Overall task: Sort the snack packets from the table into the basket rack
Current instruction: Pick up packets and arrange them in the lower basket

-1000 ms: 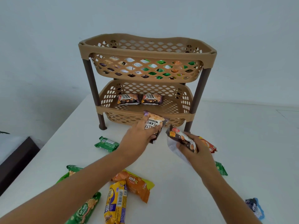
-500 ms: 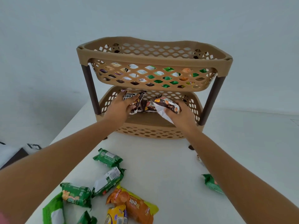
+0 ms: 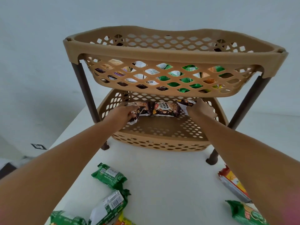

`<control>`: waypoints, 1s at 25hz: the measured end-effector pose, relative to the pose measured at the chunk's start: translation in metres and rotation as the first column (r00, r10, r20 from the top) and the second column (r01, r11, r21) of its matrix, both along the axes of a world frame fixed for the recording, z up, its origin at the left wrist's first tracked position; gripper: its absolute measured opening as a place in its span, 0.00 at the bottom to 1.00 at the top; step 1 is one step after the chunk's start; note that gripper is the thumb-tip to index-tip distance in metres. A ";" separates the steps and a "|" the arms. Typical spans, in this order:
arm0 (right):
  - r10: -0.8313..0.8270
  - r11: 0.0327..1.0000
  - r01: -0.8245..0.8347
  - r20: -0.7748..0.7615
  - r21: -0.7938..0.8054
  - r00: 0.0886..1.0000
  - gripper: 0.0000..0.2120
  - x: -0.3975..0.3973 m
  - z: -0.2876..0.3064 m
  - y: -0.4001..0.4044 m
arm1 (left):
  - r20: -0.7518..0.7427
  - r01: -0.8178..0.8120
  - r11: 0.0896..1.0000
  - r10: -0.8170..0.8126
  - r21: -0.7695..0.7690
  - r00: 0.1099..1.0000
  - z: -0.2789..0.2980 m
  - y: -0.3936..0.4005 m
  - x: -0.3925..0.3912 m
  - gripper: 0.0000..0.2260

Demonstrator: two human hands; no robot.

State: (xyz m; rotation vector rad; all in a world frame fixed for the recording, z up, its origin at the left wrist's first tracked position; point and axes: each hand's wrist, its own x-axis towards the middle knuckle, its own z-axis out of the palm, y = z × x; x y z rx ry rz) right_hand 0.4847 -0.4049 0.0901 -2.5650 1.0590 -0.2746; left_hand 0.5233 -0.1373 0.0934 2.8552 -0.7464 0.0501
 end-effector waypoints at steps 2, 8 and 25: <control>-0.007 0.995 0.003 -0.037 -0.103 0.999 0.21 0.009 -0.006 -0.003 | -0.010 0.002 0.990 -0.001 0.143 1.000 0.001 -0.003 0.007 0.18; 0.202 0.979 -0.181 -0.313 0.094 0.928 0.32 0.031 -0.019 0.011 | -0.232 0.016 0.931 0.074 0.364 0.970 -0.010 -0.007 0.015 0.30; 0.555 0.827 -0.561 0.218 -0.040 0.803 0.29 -0.082 0.043 0.068 | 0.189 0.167 0.963 -0.127 -0.213 0.974 0.036 0.003 -0.069 0.25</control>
